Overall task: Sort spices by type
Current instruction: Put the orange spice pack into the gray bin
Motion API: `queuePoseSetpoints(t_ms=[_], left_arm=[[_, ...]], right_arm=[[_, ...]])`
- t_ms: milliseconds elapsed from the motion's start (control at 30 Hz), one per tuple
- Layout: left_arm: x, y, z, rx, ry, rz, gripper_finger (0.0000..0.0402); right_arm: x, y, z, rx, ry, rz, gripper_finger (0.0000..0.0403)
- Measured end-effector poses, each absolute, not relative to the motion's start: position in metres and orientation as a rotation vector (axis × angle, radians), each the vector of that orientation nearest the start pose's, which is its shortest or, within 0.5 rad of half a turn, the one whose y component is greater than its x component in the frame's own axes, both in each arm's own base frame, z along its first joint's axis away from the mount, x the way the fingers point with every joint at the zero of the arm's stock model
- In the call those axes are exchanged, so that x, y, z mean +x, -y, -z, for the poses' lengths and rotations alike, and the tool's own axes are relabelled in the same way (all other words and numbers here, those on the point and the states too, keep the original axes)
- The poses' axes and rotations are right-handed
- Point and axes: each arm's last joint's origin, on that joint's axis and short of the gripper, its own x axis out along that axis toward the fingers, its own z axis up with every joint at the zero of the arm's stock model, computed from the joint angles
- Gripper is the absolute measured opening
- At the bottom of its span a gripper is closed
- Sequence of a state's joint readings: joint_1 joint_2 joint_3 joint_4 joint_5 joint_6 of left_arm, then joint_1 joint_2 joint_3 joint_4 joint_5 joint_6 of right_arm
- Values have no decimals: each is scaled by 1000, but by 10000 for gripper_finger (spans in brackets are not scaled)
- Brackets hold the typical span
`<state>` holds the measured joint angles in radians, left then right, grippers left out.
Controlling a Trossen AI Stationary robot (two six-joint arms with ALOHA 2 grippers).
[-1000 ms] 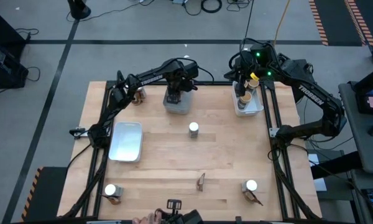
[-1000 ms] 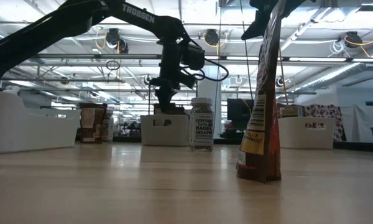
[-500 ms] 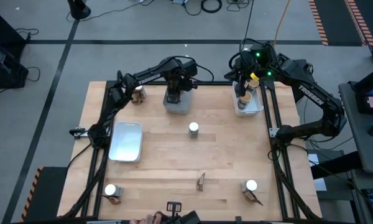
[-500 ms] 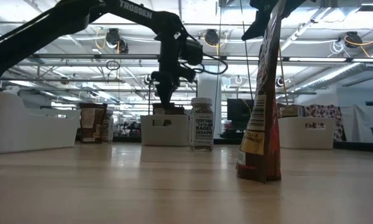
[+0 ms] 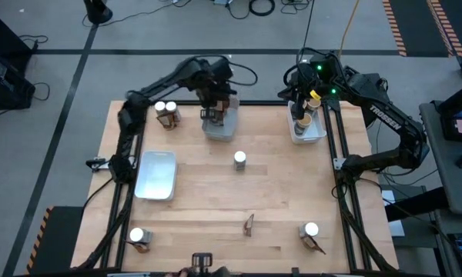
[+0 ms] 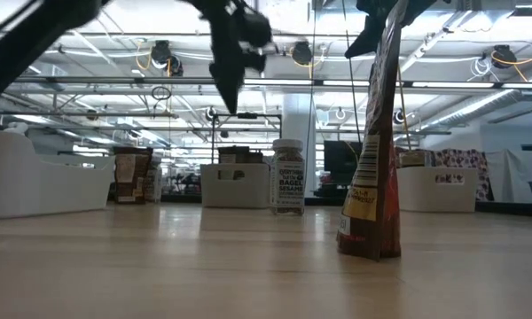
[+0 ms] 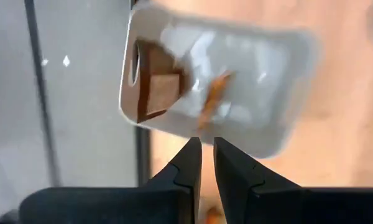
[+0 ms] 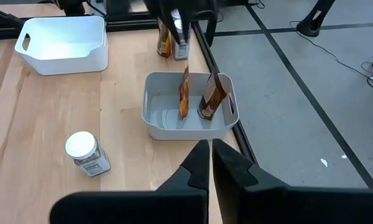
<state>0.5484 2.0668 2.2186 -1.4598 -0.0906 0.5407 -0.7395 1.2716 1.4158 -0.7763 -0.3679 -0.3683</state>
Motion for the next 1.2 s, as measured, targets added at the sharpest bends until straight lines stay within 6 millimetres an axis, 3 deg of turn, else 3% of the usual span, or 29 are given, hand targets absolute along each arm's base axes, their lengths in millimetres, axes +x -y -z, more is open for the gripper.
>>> queuePoseSetpoints(t_ms=[133, 333, 500, 700, 867, 1033, 1200], left_arm=[[318, -191, -378, 25, -1227, -59, 50], [282, -136, -427, -90, -1034, 142, 50], [257, -92, -448, -257, -980, 164, 50], [248, -45, -439, -389, -1066, 141, 50], [246, -5, -414, -433, -1201, 193, 50], [243, 24, -391, -365, -1276, 281, 50], [242, 43, -382, -283, -1182, 370, 50]], right_arm=[[195, 160, -394, -24, -593, 238, 0], [202, 152, -395, -75, -585, 159, 0], [208, 142, -395, -110, -565, 64, 0], [219, 125, -395, -160, -546, -45, 0], [231, 104, -396, -137, -531, -117, 0], [241, 77, -396, -34, -542, -180, 0], [251, 41, -395, 79, -592, -124, 0]])
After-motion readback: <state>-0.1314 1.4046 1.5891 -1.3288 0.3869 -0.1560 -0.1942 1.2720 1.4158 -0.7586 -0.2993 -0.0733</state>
